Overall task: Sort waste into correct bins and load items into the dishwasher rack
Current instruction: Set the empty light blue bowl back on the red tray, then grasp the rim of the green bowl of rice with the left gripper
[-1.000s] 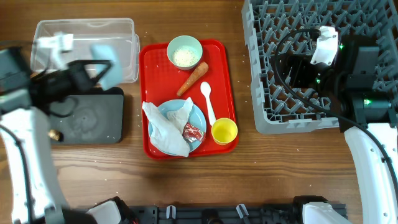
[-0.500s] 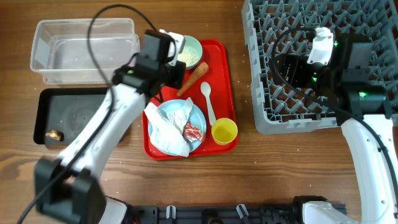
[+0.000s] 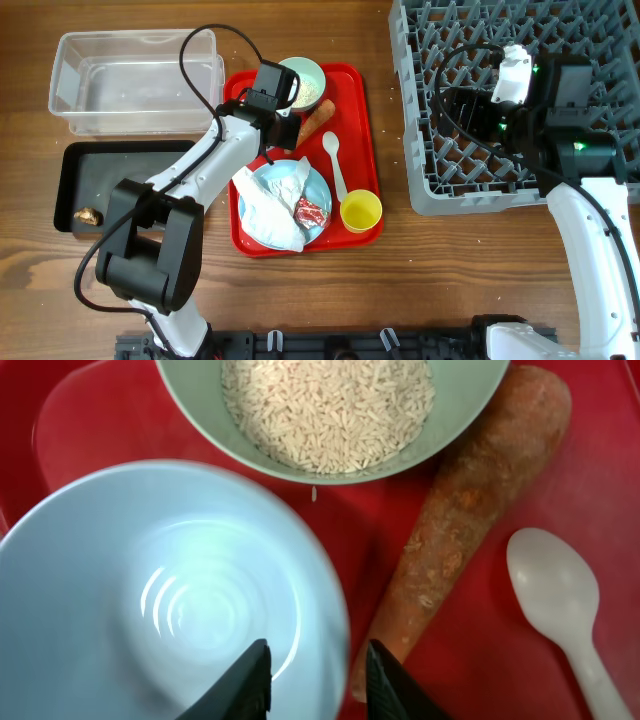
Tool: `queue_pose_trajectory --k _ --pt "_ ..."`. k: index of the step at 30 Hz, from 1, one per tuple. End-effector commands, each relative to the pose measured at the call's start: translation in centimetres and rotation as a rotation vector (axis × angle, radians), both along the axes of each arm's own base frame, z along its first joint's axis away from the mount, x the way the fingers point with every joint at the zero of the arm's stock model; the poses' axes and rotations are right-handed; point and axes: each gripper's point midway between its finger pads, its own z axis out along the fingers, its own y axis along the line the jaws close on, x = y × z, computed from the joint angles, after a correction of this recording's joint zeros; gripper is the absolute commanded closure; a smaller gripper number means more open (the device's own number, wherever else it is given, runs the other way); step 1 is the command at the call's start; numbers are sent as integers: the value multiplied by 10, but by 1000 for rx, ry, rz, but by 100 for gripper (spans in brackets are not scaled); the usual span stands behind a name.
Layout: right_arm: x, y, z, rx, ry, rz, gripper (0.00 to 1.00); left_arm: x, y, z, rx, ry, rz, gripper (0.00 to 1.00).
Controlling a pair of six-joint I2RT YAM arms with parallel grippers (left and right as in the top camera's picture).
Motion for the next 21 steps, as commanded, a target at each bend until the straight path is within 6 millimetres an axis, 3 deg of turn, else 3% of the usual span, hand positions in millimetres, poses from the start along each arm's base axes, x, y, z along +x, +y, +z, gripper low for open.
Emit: queue_pose_trajectory --k 1,5,9,15,21 --pt "4 -3 4 -15 -13 -4 0 2 2 -2 9 -3 13 30" --pt "5 -3 4 -15 -13 -4 0 4 1 7 3 -13 14 19" --pt "5 -3 5 -14 -17 -4 0 14 -6 49 -31 -47 21 11" --pt "7 -3 7 -15 -29 -4 0 29 -37 123 -126 -126 -11 8" --pt "8 -3 8 -34 -42 16 0 41 -52 154 -235 -182 49 9"
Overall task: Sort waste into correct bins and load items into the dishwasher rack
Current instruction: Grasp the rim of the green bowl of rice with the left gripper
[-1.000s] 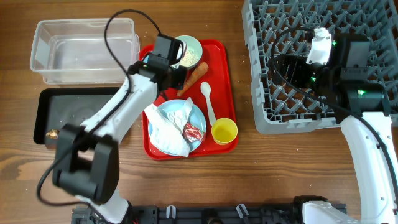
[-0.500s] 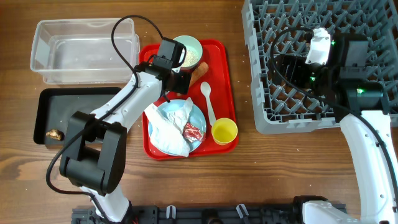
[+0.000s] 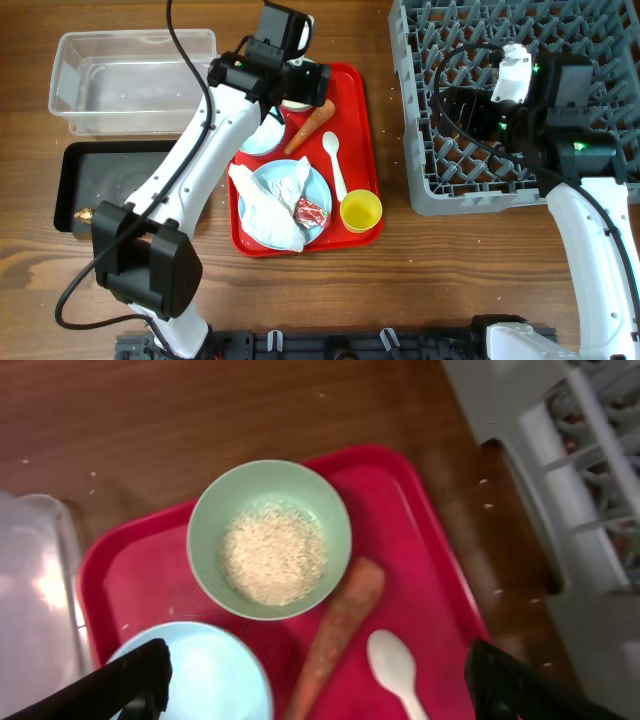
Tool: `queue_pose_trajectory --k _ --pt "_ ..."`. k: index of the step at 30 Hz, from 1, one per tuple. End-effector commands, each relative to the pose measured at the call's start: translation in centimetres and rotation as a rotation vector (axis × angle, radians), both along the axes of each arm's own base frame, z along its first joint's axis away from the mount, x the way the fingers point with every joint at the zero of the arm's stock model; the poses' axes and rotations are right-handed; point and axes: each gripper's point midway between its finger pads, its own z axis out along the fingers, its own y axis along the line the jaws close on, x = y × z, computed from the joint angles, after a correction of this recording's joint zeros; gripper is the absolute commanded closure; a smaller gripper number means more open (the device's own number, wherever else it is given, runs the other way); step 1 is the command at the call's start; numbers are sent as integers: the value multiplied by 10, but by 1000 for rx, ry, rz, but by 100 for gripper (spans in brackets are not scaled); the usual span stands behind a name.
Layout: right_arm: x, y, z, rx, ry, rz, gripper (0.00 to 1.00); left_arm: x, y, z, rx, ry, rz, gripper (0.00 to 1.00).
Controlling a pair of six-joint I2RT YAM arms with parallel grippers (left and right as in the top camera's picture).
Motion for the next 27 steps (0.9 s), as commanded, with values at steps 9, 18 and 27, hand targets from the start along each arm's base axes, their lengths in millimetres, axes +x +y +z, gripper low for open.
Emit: queue_pose_trajectory --k 9,18,27 --pt "6 -3 6 -18 -24 1 0 24 -28 98 -231 -184 19 13" --pt "-3 -2 -3 -11 31 -1 0 50 -46 48 -208 -146 -18 14" --pt "-4 -3 -3 -14 33 1 0 75 -46 -70 -60 -16 12 16"
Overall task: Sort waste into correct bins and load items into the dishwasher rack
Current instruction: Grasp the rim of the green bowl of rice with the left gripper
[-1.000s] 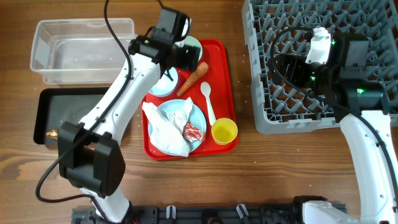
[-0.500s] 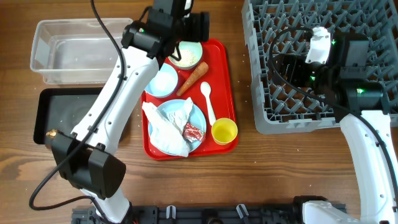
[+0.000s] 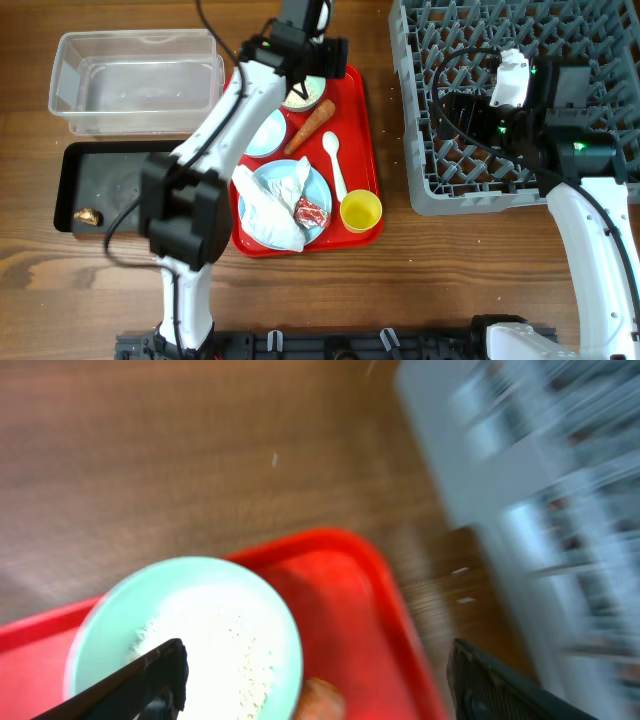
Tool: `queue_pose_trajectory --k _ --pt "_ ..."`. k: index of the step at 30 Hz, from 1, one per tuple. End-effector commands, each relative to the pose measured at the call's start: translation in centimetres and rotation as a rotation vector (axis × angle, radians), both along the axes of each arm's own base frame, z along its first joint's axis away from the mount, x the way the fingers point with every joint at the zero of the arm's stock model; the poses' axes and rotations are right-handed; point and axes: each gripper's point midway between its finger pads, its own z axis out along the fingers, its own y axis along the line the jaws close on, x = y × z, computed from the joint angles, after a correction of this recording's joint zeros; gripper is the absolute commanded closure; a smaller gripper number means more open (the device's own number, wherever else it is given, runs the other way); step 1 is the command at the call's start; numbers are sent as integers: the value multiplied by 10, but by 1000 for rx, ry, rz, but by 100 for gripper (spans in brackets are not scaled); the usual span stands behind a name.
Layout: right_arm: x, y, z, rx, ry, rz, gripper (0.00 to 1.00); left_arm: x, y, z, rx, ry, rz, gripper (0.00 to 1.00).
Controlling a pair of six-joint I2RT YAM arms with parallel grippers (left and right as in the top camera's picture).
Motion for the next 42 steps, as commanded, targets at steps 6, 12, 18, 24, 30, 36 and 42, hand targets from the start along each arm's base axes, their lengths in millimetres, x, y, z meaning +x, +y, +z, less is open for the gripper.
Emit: queue_pose_trajectory --k 6,12,18,24,30,36,42 --pt "4 -3 5 -10 -13 -4 0 10 -2 -63 79 47 3 22" --pt "5 -3 5 -15 -14 -3 0 6 -1 -98 104 104 2 39" --pt "5 -3 5 -15 -15 -3 0 3 -4 -106 105 121 -1 57" --pt "5 -3 5 -16 -15 -2 0 -1 -9 -114 115 132 -11 74" --pt "5 -7 4 -36 -15 -18 0 -2 -10 -122 119 141 -14 88" --pt "6 -7 4 -36 -16 -19 0 0 -11 -120 117 135 -13 96" --pt "6 -11 3 -50 -17 -31 0 -3 -11 -92 69 128 24 96"
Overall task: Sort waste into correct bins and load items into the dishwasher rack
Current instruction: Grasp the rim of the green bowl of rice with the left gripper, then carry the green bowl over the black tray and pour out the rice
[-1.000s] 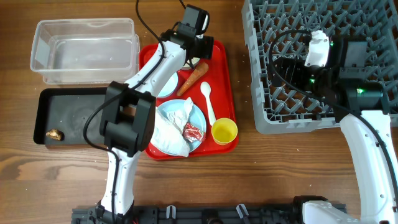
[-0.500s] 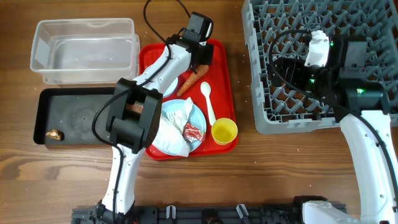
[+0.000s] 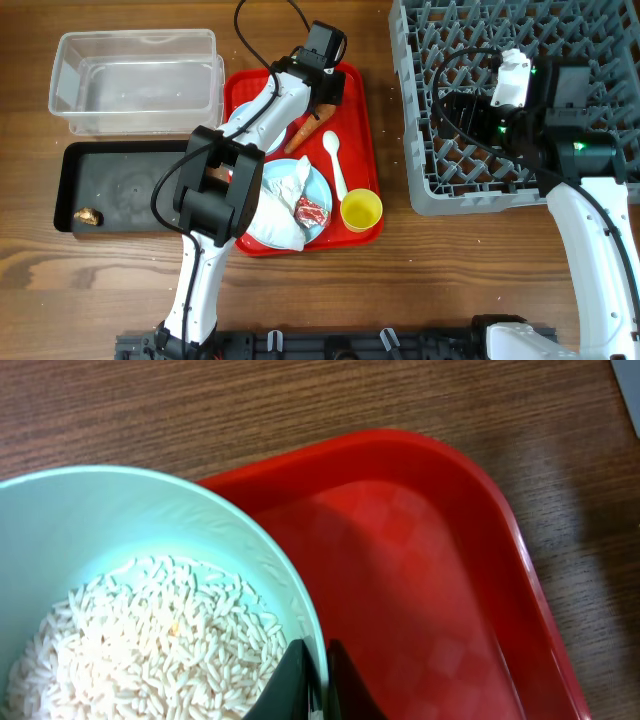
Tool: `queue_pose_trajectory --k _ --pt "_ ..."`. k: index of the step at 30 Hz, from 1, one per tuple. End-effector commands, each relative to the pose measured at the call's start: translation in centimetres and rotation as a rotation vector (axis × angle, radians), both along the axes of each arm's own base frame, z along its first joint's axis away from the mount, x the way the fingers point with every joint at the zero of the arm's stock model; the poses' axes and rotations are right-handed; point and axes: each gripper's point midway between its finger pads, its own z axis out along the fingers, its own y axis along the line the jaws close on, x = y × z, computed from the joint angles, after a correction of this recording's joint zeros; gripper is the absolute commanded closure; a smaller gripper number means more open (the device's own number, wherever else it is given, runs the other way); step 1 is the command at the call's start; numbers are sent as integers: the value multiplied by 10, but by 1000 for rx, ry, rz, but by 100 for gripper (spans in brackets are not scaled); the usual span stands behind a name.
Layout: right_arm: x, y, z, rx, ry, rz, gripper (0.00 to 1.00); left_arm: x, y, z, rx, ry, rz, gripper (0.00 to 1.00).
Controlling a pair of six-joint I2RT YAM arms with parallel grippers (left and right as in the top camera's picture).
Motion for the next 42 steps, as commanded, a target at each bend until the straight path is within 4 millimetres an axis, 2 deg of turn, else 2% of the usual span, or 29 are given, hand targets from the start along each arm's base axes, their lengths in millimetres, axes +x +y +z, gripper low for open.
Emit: queue_pose_trajectory --k 1,7,10,15,20,23,25,28,33,38,42 --pt "6 -6 4 -29 -17 -13 0 -4 -4 24 -61 2 26 96" --pt "6 -6 5 -29 -18 -13 0 -11 -1 87 -98 -59 31 96" --pt "6 -6 5 -29 -21 -13 0 -23 3 117 -144 -50 49 96" --pt "6 -6 5 -29 -21 -13 0 -61 21 150 -201 59 55 96" --pt "6 -6 5 -29 -21 -13 0 -108 62 175 -290 245 127 96" --pt "6 -6 5 -28 -21 -13 0 -130 98 182 -297 333 191 96" --pt "6 -6 5 -28 -21 -13 0 -145 129 183 -282 392 253 96" --pt "6 -6 5 -28 -21 -13 0 -164 162 184 -262 458 303 96" --pt "6 -6 5 -28 -21 -13 0 -179 198 192 -265 487 374 96" --pt "5 -6 4 -29 -13 -12 0 -193 221 208 -285 420 422 96" --pt "5 -6 4 -29 -13 -12 0 -213 254 209 -347 354 527 96"
